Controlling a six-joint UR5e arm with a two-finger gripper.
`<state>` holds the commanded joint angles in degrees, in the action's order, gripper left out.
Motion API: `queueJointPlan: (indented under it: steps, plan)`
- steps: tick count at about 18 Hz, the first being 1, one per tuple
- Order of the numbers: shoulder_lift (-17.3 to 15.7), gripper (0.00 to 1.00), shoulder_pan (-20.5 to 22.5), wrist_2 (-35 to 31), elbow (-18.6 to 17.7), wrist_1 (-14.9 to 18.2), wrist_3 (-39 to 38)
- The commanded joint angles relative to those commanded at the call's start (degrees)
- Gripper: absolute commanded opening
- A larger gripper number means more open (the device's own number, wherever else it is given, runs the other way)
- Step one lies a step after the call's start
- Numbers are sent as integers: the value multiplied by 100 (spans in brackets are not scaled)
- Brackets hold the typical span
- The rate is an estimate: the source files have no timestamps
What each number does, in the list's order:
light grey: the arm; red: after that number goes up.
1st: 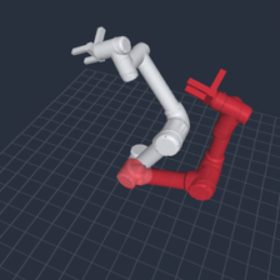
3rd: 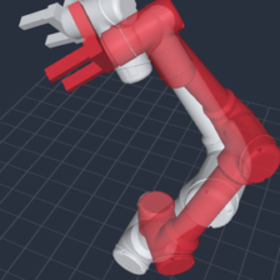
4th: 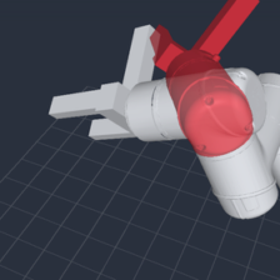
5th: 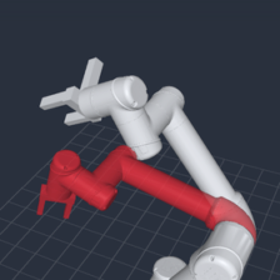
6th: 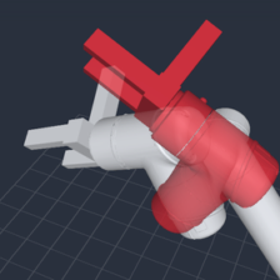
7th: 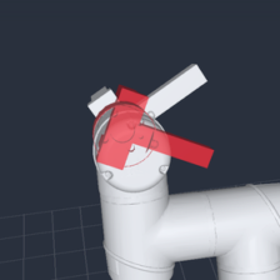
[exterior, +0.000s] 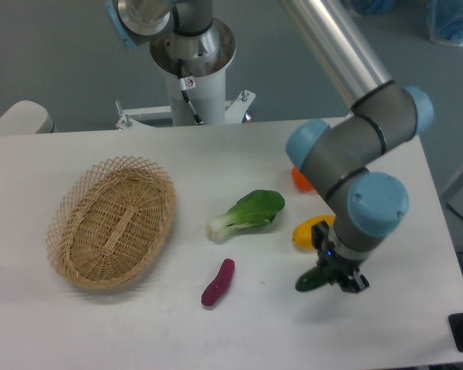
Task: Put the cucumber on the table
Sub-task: 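Lift the green cucumber in the gripper and carry it past the yellow pepper, then move the held cucumber beside the orange and lower it to the table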
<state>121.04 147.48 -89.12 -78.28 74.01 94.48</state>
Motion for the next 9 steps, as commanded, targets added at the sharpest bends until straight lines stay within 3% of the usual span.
queueJointPlan:
  steps: [5, 9]
  plan:
    - [-993, 32, 140, 9, -1248, -35, 420]
    - [-1539, 31, 185, 18, -2268, -123, 755]
